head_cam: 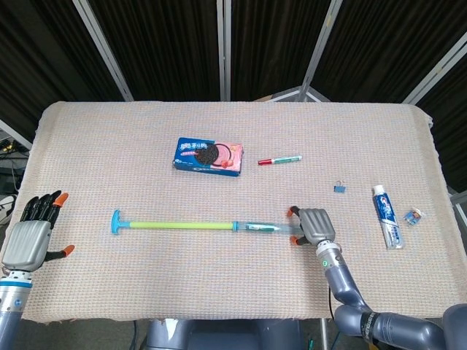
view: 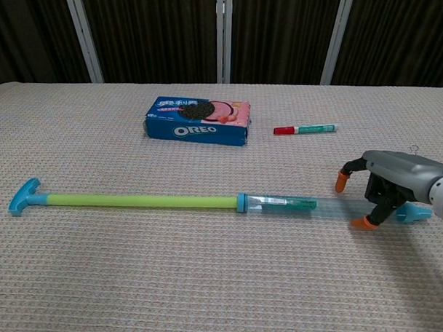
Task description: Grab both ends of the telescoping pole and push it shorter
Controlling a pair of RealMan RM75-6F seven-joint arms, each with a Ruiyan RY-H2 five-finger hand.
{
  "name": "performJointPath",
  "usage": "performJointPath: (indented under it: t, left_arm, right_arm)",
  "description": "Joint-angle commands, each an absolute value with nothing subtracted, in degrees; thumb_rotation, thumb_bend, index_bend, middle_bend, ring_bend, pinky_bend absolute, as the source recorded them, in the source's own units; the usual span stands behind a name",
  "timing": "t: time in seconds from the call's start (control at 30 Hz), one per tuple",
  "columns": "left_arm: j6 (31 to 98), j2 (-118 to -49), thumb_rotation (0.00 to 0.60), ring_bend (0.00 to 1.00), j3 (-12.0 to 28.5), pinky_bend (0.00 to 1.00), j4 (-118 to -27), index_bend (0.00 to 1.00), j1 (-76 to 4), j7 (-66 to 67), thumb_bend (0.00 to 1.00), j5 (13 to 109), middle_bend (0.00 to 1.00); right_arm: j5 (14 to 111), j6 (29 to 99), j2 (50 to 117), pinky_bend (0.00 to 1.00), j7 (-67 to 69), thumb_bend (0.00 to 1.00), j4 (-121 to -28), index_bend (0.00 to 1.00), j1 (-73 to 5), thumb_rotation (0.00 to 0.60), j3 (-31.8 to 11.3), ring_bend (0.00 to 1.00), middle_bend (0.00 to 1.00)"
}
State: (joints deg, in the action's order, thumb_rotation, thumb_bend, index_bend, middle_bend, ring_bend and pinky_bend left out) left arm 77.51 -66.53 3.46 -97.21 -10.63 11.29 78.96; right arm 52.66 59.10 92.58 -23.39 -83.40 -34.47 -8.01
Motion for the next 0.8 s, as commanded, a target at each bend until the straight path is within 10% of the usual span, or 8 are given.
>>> performJointPath:
  t: [0.03, 0.8]
  left_arm:
    - [77.4, -66.5, 0.6, 0.0, 3.4, 0.0, -97.3, 0.0, -10.6, 11.4, 0.0, 78.9, 0.0]
    - [76.7, -66.4, 0.6, 0.0, 3.1, 0.0, -97.3, 0.0, -11.0, 11.8, 0.0, 78.4, 0.0]
  right_arm:
    - [53.1, 59.7, 92.9, 1.0, -23.2, 0.15, -82.8, 0.39, -34.1, 0.6, -7.9, 1.0, 1.0]
    - [54.0, 60.8, 93.8, 1.0, -23.0, 0.25, -82.2, 0.5, -32.5, 0.6, -7.9, 1.0, 1.0]
